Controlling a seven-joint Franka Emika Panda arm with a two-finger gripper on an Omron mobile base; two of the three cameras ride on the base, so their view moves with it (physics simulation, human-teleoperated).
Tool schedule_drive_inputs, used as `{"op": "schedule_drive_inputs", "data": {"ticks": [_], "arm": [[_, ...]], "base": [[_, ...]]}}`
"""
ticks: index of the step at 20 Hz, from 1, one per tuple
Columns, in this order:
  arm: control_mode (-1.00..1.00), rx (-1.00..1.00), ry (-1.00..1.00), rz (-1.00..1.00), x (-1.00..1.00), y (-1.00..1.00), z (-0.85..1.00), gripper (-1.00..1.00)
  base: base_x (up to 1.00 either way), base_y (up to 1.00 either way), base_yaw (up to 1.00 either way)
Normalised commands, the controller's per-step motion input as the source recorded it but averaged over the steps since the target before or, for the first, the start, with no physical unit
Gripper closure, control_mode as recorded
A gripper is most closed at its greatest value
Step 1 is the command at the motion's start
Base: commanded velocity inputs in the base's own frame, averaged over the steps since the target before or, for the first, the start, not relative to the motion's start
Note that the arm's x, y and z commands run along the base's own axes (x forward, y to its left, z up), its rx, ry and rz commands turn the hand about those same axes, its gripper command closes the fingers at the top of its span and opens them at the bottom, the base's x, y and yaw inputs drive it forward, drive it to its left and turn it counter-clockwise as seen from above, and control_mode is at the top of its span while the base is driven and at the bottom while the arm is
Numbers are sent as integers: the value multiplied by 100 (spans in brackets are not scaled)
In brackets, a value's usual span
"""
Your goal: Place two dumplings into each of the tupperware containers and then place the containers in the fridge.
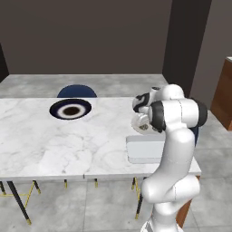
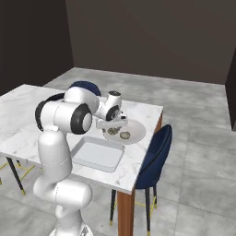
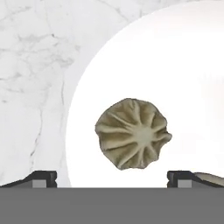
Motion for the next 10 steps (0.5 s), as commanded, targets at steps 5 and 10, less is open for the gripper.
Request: {"op": "schedule_drive_inputs", "data": {"ticks": [5,10], "arm": [[-100,0,0,0,59,0,-7,-100],[-100,1,0,0,57,-15,-1,-100]], "base": [[0,0,0],[0,0,0]]}}
